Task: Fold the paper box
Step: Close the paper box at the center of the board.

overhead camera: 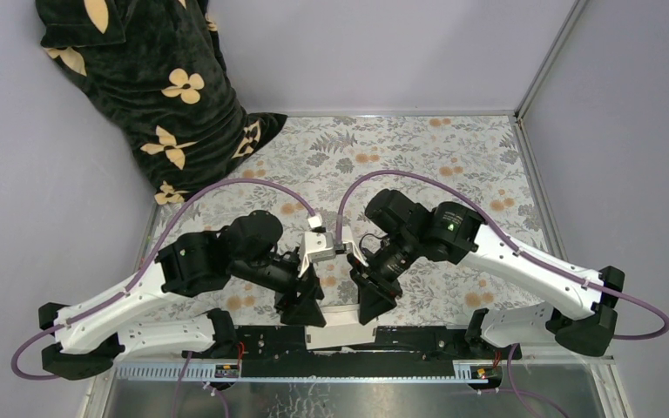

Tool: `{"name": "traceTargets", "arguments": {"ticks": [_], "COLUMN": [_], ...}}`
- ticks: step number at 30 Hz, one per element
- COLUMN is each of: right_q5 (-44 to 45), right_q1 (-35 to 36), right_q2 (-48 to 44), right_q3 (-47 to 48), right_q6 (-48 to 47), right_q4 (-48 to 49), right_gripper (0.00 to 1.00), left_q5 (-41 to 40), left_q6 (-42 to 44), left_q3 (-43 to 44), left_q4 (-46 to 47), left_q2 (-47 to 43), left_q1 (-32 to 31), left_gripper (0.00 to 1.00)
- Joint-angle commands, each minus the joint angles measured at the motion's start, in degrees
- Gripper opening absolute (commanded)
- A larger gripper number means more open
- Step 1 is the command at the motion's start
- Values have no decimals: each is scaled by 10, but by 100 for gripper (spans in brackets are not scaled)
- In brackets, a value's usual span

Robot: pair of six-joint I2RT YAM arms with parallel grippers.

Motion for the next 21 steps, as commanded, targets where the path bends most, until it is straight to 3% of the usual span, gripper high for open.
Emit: {"name": "traceTargets", "arguments": {"ticks": [1, 5, 7, 21], "right_q5": [0, -1, -4, -37], "right_q1": [-13, -16, -17, -36], "right_q2": [26, 32, 35, 42], "right_q3": [34, 42, 47, 55], "right_q6": [25, 24, 25, 31], "right_q4": [31, 29, 29, 41], "right_gripper": [21, 21, 21, 19], "left_q5": [30, 21, 10, -79], "left_q6": [15, 15, 16, 26], "left_q3": [-12, -13, -15, -16], "left_q4": [27, 27, 25, 9], "left_q2": [20, 30, 36, 89], "left_q1": [-26, -33, -36, -58], "left_gripper": [71, 73, 83, 85]}}
